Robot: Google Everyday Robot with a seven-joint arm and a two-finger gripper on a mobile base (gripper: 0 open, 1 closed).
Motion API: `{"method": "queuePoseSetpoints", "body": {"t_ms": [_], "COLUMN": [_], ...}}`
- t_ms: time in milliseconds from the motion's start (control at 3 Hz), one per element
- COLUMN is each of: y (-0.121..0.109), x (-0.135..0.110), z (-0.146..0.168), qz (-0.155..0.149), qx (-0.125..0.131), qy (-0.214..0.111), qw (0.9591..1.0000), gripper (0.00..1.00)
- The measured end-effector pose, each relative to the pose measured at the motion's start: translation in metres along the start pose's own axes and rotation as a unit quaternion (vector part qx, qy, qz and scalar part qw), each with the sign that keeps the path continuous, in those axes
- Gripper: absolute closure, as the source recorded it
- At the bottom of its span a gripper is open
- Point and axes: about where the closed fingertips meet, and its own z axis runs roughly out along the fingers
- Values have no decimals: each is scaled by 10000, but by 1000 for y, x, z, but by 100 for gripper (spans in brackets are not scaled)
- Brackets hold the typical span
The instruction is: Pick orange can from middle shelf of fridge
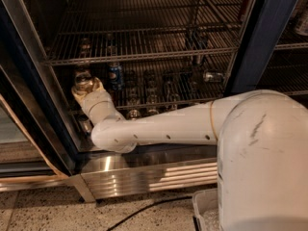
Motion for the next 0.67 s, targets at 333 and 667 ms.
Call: {"method": "queuePoseSetpoints", "body": {"t_ms": [333,667], "y": [-3,-5], "x": [-24,-39], "z": [-12,-19], "qz": [279,516], "qx": [-166,-368], "qy": [-106,-146], "qw": [9994,9979], "gripper": [100,100]}}
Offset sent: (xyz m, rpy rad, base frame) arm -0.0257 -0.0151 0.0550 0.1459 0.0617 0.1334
